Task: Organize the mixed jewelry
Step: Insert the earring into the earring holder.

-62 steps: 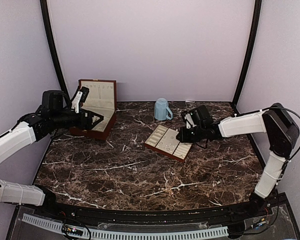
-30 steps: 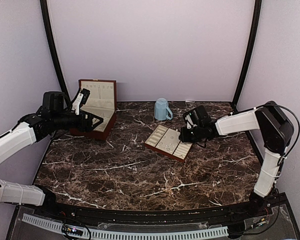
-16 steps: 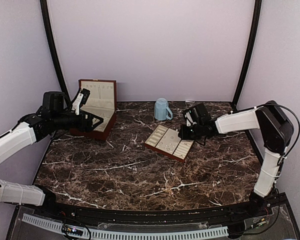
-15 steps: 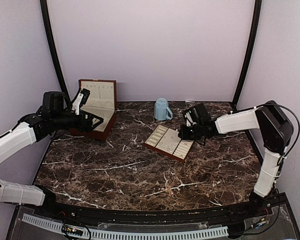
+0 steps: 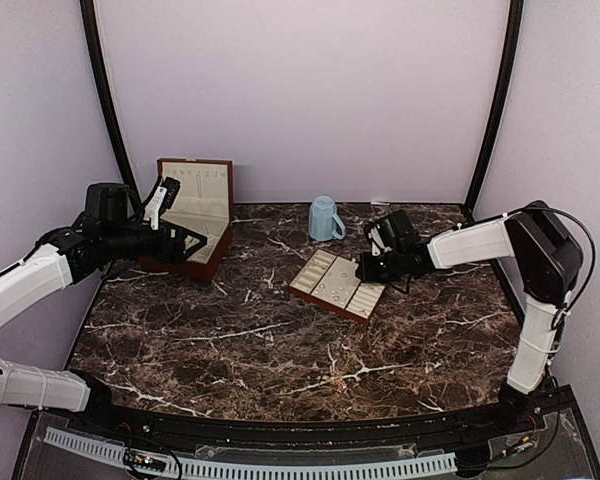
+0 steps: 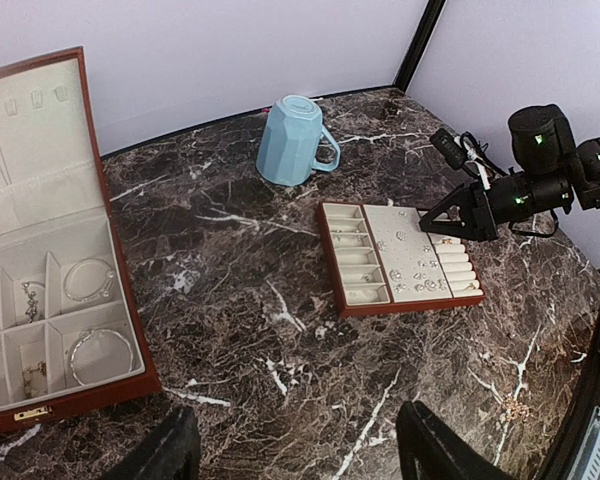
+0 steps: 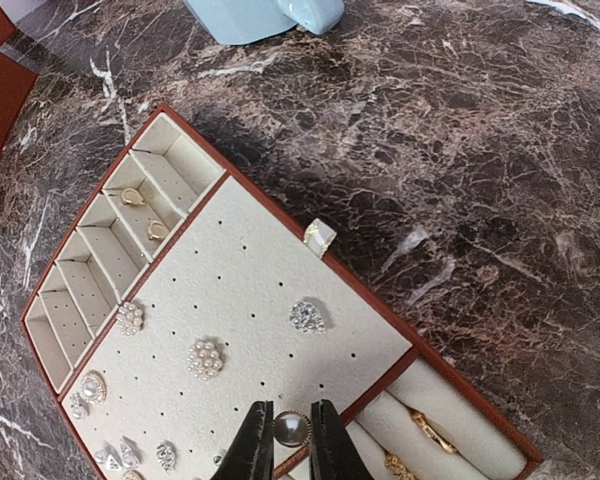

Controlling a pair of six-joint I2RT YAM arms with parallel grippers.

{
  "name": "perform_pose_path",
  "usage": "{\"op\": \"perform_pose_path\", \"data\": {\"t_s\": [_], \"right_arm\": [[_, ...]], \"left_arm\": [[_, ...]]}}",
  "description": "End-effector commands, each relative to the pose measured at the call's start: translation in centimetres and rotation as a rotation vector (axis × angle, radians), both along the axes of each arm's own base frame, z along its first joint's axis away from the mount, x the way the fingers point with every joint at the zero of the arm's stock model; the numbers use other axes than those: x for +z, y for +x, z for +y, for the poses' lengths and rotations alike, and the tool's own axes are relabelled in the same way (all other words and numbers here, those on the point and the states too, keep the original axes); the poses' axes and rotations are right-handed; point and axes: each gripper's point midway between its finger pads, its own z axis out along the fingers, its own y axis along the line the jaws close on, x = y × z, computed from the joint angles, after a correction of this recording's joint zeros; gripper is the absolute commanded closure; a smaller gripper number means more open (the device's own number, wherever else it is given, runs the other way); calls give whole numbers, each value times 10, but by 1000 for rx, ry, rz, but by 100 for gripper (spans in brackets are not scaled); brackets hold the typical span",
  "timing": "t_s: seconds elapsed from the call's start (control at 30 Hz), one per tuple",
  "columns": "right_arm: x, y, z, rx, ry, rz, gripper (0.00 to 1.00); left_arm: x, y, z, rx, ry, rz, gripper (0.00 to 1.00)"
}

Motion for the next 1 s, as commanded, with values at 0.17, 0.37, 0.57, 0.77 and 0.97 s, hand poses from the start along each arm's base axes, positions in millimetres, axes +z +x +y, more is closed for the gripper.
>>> {"op": "perform_pose_path", "data": {"t_s": [0.17,0.37,0.57,0.77,0.97], "right_arm": [[1,8,5,5,28,-12,87],[-3,6,1,0,9,-6,87],[-8,4,-4,-1,-24,2,87],[-5,4,-6,0,-41,-4,81],[3,7,-6,0,-40,-19,76]], "left_arm": [[-3,-3,1,-11,1,-1,30],[-3,-3,1,-10,1,-2,30],[-3,-3,1,-12,2,-1,30],[-3,-3,1,-11,2,-2,30],[-3,-3,1,-9,4,-1,30]]}}
